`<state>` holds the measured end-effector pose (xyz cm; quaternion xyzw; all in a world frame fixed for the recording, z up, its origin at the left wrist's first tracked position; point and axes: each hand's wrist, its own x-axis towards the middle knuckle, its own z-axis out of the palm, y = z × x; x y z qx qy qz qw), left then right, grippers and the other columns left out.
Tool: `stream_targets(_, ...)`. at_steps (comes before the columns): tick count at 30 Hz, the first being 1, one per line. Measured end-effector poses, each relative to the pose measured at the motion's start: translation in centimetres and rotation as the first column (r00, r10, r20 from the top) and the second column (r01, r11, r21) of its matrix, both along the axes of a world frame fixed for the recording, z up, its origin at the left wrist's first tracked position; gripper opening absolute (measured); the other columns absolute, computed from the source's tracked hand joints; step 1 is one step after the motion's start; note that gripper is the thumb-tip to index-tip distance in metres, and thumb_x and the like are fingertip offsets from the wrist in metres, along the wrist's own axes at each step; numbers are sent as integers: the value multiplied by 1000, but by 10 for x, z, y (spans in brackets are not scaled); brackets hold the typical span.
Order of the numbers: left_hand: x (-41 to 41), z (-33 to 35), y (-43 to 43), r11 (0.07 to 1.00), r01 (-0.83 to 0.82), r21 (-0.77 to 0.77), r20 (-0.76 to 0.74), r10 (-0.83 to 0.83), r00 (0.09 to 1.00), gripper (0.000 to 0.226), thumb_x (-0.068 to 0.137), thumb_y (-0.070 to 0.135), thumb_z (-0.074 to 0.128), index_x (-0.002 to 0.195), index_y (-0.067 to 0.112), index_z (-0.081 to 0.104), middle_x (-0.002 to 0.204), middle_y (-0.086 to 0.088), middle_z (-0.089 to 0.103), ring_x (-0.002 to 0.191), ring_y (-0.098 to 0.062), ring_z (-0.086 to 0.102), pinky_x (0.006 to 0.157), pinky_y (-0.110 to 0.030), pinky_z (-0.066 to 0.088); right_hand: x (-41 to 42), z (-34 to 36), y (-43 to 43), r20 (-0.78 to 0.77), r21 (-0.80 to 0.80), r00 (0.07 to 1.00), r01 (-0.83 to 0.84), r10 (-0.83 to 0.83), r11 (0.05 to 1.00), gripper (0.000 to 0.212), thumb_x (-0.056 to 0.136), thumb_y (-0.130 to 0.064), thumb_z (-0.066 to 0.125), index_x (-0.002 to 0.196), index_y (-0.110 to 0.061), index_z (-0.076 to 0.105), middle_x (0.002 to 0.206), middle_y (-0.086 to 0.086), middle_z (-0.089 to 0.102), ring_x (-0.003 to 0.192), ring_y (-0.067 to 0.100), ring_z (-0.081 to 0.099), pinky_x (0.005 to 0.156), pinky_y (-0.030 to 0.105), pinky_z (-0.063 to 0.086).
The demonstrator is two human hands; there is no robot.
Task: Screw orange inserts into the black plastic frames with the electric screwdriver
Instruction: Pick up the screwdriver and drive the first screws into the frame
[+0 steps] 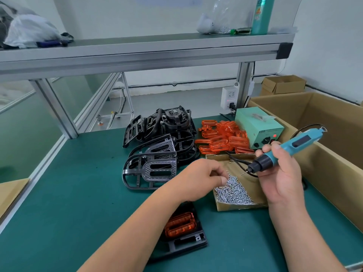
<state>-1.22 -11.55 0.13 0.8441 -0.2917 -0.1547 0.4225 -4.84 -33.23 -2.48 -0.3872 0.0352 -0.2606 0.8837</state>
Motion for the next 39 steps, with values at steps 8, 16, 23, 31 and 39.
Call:
stream_targets(8, -8, 4, 75, 797, -312, -517, -703, -187, 686, 9, 94, 14, 73, 103, 11, 72, 92, -7, 65, 85, -18, 61, 69, -25, 55, -2, 6, 14, -80, -112, 997, 8, -17, 994, 21, 104, -36, 58, 108, -16, 58, 79, 1, 56, 71, 15, 50, 62, 24, 46)
stream_targets(16, -14, -2, 120, 537, -553, -637, -769, -387, 509, 7, 100, 12, 59, 104, 10, 64, 94, -5, 57, 91, -22, 56, 71, -25, 55, -5, 18, 62, -122, -149, 982, -165, 147, 975, 44, 109, -49, 42, 115, -10, 61, 73, 9, 54, 64, 24, 54, 54, 33, 52)
stream_targets(23, -18, -3, 117, 551, -608, -571, -820, -402, 407, 10, 91, 3, 67, 93, 10, 60, 89, -4, 53, 69, -12, 46, 52, -18, 30, 25, 41, 103, -77, 45, 975, -204, 207, 978, 26, 103, -36, 63, 114, -14, 54, 84, 8, 69, 65, 18, 65, 53, 26, 53)
stream_targets(31, -25, -10, 116, 729, -435, -528, -757, -172, 631, 14, 105, 15, 56, 99, 8, 67, 92, -9, 60, 65, -10, 43, 48, -16, 34, 41, 17, 117, -96, 59, 960, -257, 262, 965, 22, 103, -25, 65, 118, -11, 57, 81, 3, 64, 65, 14, 58, 54, 23, 51)
stream_targets(39, -27, -12, 111, 746, -436, -503, -713, -73, 698, 12, 100, 3, 63, 109, -1, 69, 90, -13, 62, 63, -10, 43, 49, -16, 31, 36, 16, 112, 41, 137, 968, -251, 248, 958, 17, 105, -26, 63, 116, -14, 58, 80, 0, 54, 69, 13, 50, 61, 22, 49)
